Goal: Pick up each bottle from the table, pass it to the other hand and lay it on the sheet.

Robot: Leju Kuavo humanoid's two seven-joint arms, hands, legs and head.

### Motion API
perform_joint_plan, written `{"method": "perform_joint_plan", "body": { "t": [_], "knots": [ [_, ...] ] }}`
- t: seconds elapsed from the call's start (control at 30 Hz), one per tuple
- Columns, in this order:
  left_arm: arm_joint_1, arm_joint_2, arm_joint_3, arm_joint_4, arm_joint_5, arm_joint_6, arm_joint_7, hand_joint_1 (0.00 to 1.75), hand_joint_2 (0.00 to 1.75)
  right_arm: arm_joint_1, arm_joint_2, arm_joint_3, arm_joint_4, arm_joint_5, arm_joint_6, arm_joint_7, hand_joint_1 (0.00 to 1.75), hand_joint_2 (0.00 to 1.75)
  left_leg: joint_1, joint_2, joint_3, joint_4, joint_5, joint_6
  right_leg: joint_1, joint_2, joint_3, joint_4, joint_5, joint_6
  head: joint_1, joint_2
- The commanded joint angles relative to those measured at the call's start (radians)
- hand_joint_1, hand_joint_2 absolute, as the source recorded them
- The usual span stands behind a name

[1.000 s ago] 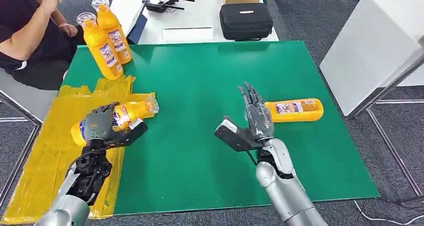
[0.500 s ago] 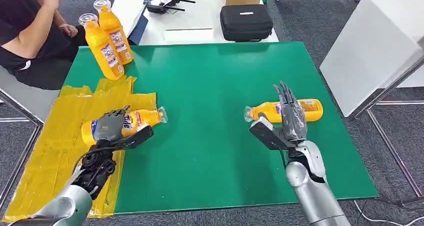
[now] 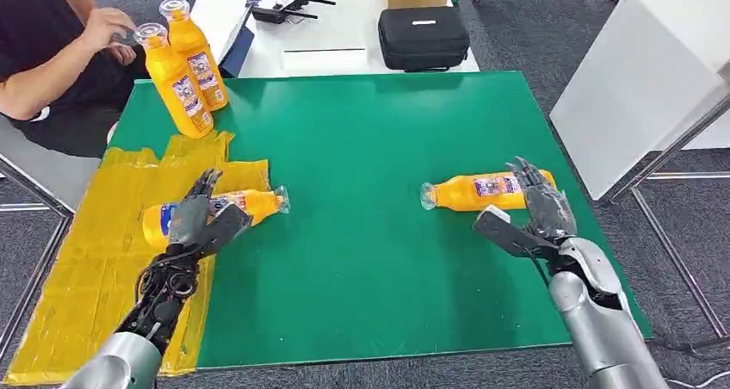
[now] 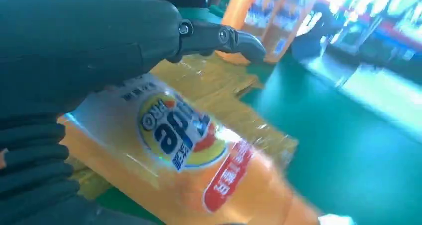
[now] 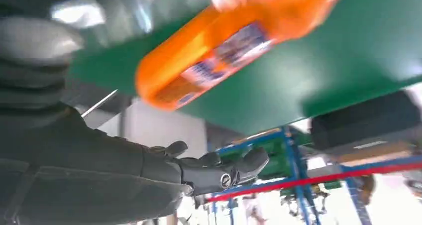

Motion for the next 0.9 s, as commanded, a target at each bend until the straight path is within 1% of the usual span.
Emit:
{"method": "perform_joint_plan", "body": {
  "t": [0.03,0.07,0.1,0.13,0.17,0.2,0.23,0.27,0.33,0.4,0.47,0.5,0.57,0.6,0.63,0.67,0.77,0.8,0.83,0.9],
  "knots": [
    [0.155,-0.039,0.014,-0.449,0.303,-0.044,-0.037,0.00,0.00,-0.269,-0.152,-0.028,0.494,0.152,-0.049,-0.036,0.00,1.75,0.000,0.000,0.000,0.001,-0.001,0.001,0.001,-0.002,0.001,0.000,-0.001,-0.001,0.000,0.000],
    [0.160,-0.043,0.013,-0.467,0.310,-0.042,-0.038,0.00,0.00,-0.281,-0.154,-0.024,0.516,0.157,-0.051,-0.038,0.00,1.75,0.000,0.002,0.000,0.002,-0.002,0.001,0.000,-0.001,0.002,0.001,-0.002,-0.001,0.000,0.000],
    [0.172,-0.049,0.008,-0.494,0.330,-0.047,-0.037,0.00,0.00,-0.316,-0.154,-0.006,0.571,0.182,-0.069,-0.041,0.00,1.75,0.000,0.003,-0.001,0.001,-0.001,0.001,0.001,0.000,0.001,0.000,0.000,-0.001,0.000,0.000],
    [0.175,-0.050,0.004,-0.500,0.330,-0.047,-0.037,0.00,0.00,-0.325,-0.150,-0.002,0.578,0.185,-0.068,-0.042,0.00,1.75,0.000,0.003,0.001,0.002,-0.003,0.001,0.001,0.000,0.002,0.001,-0.002,-0.001,0.000,0.000],
    [0.182,-0.048,-0.006,-0.514,0.339,-0.051,-0.034,0.00,0.00,-0.369,-0.132,0.019,0.645,0.210,-0.078,-0.043,0.00,1.75,0.000,0.002,0.000,0.001,-0.001,0.001,0.001,-0.001,0.001,0.000,-0.001,-0.001,0.000,0.000],
    [0.186,-0.049,-0.011,-0.521,0.342,-0.052,-0.035,0.00,0.00,-0.393,-0.116,0.031,0.675,0.226,-0.081,-0.034,0.00,1.75,0.000,0.003,0.002,0.001,-0.003,0.001,0.001,-0.001,0.003,0.001,-0.001,-0.002,0.000,0.000],
    [0.187,-0.048,-0.013,-0.523,0.343,-0.052,-0.035,0.00,0.00,-0.401,-0.108,0.034,0.684,0.229,-0.083,-0.030,0.00,1.75,0.000,0.003,0.000,0.000,-0.001,0.001,0.001,0.001,0.001,0.000,0.000,-0.001,0.000,0.000],
    [0.188,-0.049,-0.014,-0.522,0.344,-0.052,-0.034,0.00,0.00,-0.405,-0.102,0.037,0.686,0.231,-0.084,-0.027,0.00,1.75,0.000,0.004,0.003,0.001,-0.003,0.001,0.001,0.000,0.003,0.001,-0.001,-0.002,0.000,0.000],
    [0.187,-0.049,-0.014,-0.521,0.345,-0.052,-0.034,0.00,0.00,-0.406,-0.100,0.038,0.689,0.232,-0.085,-0.024,0.00,1.75,0.000,0.003,-0.001,0.000,-0.001,0.001,0.001,0.000,0.000,0.000,0.000,-0.001,-0.001,0.000],
    [0.186,-0.048,-0.013,-0.519,0.346,-0.052,-0.035,0.00,0.00,-0.404,-0.101,0.038,0.690,0.231,-0.088,-0.025,0.00,1.75,0.000,0.004,0.004,0.001,-0.003,0.000,0.001,0.000,0.004,0.001,-0.002,-0.003,0.000,0.000],
    [0.186,-0.047,-0.013,-0.517,0.347,-0.052,-0.035,0.00,0.00,-0.403,-0.102,0.038,0.690,0.231,-0.089,-0.026,0.00,1.75,0.001,0.002,0.001,0.000,-0.001,0.000,0.001,-0.001,0.002,0.000,-0.001,-0.002,0.000,0.000],
    [0.185,-0.047,-0.012,-0.516,0.347,-0.052,-0.035,0.00,0.00,-0.402,-0.104,0.037,0.691,0.230,-0.090,-0.028,0.00,1.75,0.001,0.003,0.003,0.000,-0.003,0.000,0.002,-0.001,0.004,0.000,-0.002,-0.002,0.000,0.000],
    [0.185,-0.047,-0.012,-0.516,0.347,-0.052,-0.035,0.00,0.00,-0.402,-0.104,0.037,0.691,0.230,-0.090,-0.028,0.00,1.75,0.001,0.001,0.000,0.000,-0.001,0.001,0.001,-0.001,0.001,0.000,-0.001,-0.001,0.000,0.000],
    [0.185,-0.047,-0.012,-0.516,0.347,-0.052,-0.035,0.00,0.00,-0.402,-0.104,0.037,0.691,0.230,-0.090,-0.028,0.00,1.75,0.001,0.002,0.003,0.001,-0.003,0.001,0.002,-0.001,0.003,0.000,-0.002,-0.002,0.000,0.000],
    [0.185,-0.047,-0.012,-0.516,0.347,-0.052,-0.035,0.00,0.00,-0.402,-0.104,0.037,0.691,0.230,-0.090,-0.028,0.00,1.75,0.000,0.002,0.001,0.000,-0.001,0.001,0.001,-0.001,0.002,0.000,-0.001,-0.001,0.000,0.000],
    [0.184,-0.048,-0.012,-0.515,0.348,-0.051,-0.037,0.00,0.00,-0.405,-0.102,0.042,0.694,0.234,-0.087,-0.028,0.00,1.75,0.000,0.002,0.003,0.000,-0.003,0.001,0.001,-0.001,0.004,0.000,-0.002,-0.002,0.000,0.000],
    [0.182,-0.061,-0.022,-0.530,0.352,-0.054,-0.039,0.00,0.00,-0.444,-0.047,0.073,0.745,0.279,-0.090,0.007,0.00,1.75,0.001,0.003,0.000,0.000,-0.001,0.001,0.001,0.000,0.001,0.000,0.000,-0.001,0.000,0.000],
    [0.180,-0.063,-0.025,-0.533,0.353,-0.055,-0.039,0.00,0.00,-0.460,-0.032,0.087,0.767,0.293,-0.078,0.012,0.00,1.75,0.000,0.005,0.003,0.001,-0.003,0.001,0.001,0.001,0.003,0.001,-0.001,-0.002,0.000,0.000],
    [0.179,-0.066,-0.028,-0.535,0.356,-0.056,-0.039,0.00,0.00,-0.475,-0.021,0.097,0.781,0.302,-0.072,0.015,0.00,1.75,0.001,0.005,0.000,0.000,-0.001,0.001,0.001,0.002,0.001,0.000,0.000,-0.002,0.000,0.000],
    [0.178,-0.067,-0.037,-0.537,0.362,-0.057,-0.041,0.00,0.00,-0.509,0.005,0.130,0.817,0.330,-0.043,0.017,0.00,1.75,0.000,0.007,0.004,0.001,-0.004,0.000,0.001,0.003,0.003,0.002,-0.001,-0.003,0.000,0.000]
  ]
}}
